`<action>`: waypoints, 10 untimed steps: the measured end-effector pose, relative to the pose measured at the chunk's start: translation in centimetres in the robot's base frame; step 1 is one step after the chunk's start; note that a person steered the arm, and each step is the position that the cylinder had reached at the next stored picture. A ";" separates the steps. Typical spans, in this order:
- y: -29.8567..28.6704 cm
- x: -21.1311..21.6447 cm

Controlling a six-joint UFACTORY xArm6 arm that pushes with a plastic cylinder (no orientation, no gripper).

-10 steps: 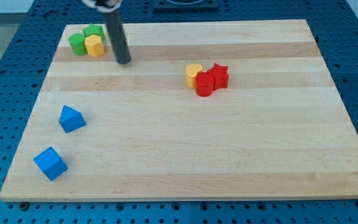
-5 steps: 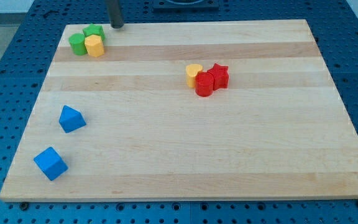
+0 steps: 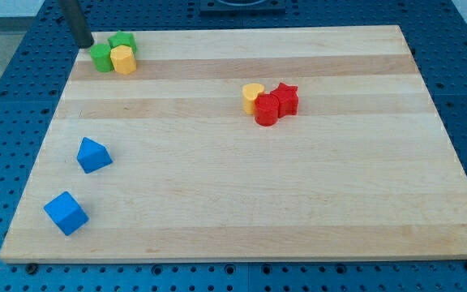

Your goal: Push yellow hexagon towards group of blocks

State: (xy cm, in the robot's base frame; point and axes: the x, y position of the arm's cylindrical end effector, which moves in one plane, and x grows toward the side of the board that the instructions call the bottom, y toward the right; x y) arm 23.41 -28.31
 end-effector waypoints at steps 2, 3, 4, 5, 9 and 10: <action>3.9 3.3; 4.8 3.4; 7.5 3.4; 10.1 3.4; 18.8 6.1; 18.6 6.6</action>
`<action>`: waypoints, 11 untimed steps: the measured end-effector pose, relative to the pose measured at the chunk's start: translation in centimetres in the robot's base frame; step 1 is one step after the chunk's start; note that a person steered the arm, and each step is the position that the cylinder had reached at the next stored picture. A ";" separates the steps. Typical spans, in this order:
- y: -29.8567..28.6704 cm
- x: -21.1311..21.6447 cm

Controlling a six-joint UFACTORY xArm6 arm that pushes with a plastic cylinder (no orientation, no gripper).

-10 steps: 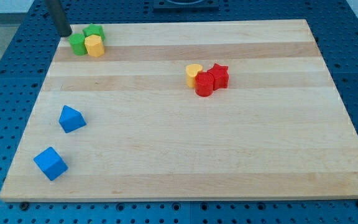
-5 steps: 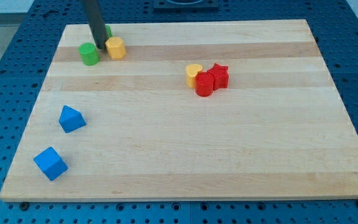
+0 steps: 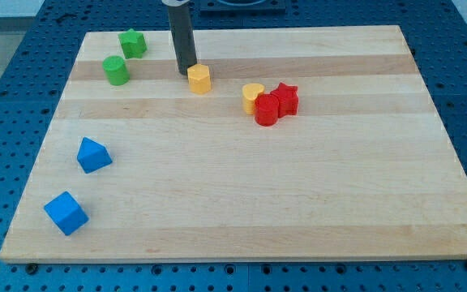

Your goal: Push yellow hexagon towards group of blocks

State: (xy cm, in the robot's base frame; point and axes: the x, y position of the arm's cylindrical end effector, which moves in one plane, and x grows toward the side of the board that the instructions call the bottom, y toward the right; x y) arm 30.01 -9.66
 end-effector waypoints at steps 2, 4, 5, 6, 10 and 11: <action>-0.4 1.2; 2.8 2.3; 6.4 2.5; 6.5 3.3; 4.8 9.6; 4.8 11.4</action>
State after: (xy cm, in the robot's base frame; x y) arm 41.37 -4.82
